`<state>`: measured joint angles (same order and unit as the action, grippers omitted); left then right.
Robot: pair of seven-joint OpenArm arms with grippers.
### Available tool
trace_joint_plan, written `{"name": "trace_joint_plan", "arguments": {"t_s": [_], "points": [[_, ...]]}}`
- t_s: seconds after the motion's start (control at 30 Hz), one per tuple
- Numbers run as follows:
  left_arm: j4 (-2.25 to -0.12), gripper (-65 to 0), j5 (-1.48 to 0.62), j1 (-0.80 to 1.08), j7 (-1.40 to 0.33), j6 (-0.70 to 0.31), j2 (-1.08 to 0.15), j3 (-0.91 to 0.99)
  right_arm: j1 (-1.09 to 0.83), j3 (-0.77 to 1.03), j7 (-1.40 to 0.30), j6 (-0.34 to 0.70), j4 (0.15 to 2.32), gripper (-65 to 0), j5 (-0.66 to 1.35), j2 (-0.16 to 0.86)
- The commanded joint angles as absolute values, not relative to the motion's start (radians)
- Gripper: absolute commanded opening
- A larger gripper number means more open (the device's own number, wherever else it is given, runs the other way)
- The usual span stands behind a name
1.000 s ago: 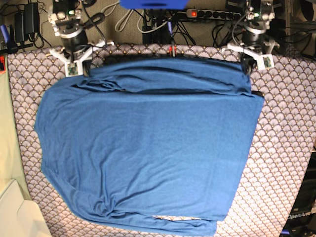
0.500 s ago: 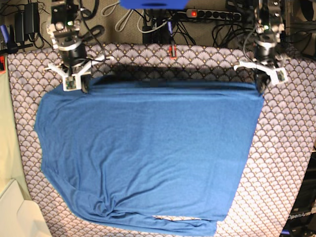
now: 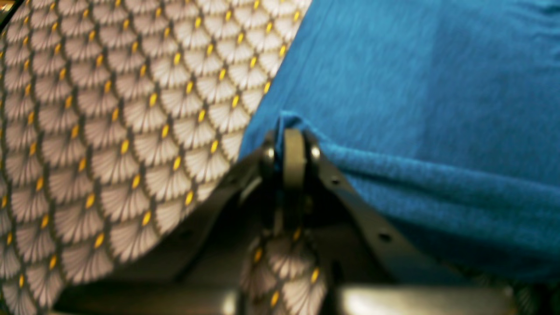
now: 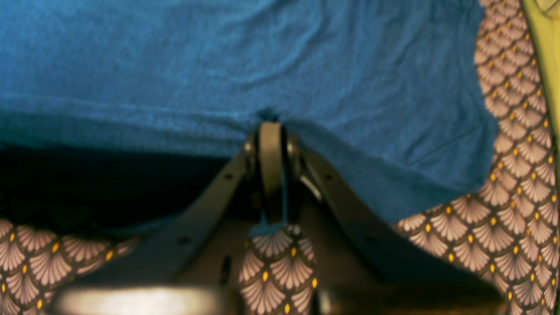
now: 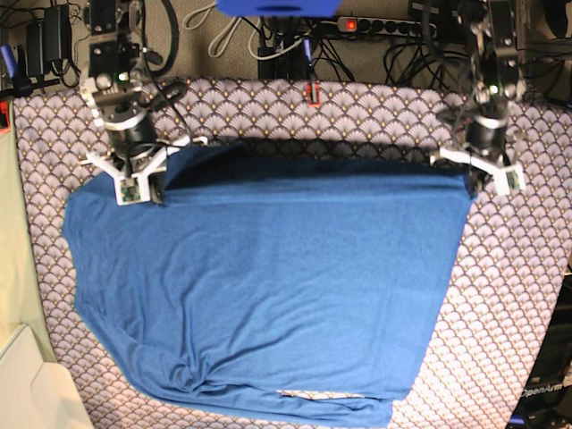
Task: Fold the T-shirt properly
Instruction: 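Drag the held corners across the shirt toward the hem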
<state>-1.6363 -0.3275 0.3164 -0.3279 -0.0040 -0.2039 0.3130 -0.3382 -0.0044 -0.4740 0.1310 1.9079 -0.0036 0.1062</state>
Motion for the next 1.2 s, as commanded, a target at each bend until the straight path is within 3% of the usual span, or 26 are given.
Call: {"name": "trace_joint_plan", "arguments": {"t_s": [0.0,0.43,1.17], "points": [[-1.653,-64.8,-0.326,0.297,-0.315,-0.002,-0.217,0.320,-0.325,0.001,-0.452,0.130,1.914,-65.0,-0.007,0.114],[-1.650,-64.8,-0.325,0.194,-0.432,-0.004,-0.219,0.320,-0.206,-0.004,-0.452,0.130,1.787,-65.0,-0.007,0.154],[-1.639,-64.8,-0.323,0.182,-0.432,0.002,-0.243,0.320,-0.070,-0.028,-0.450,0.156,1.641,-65.0,-0.007,0.153]]}}
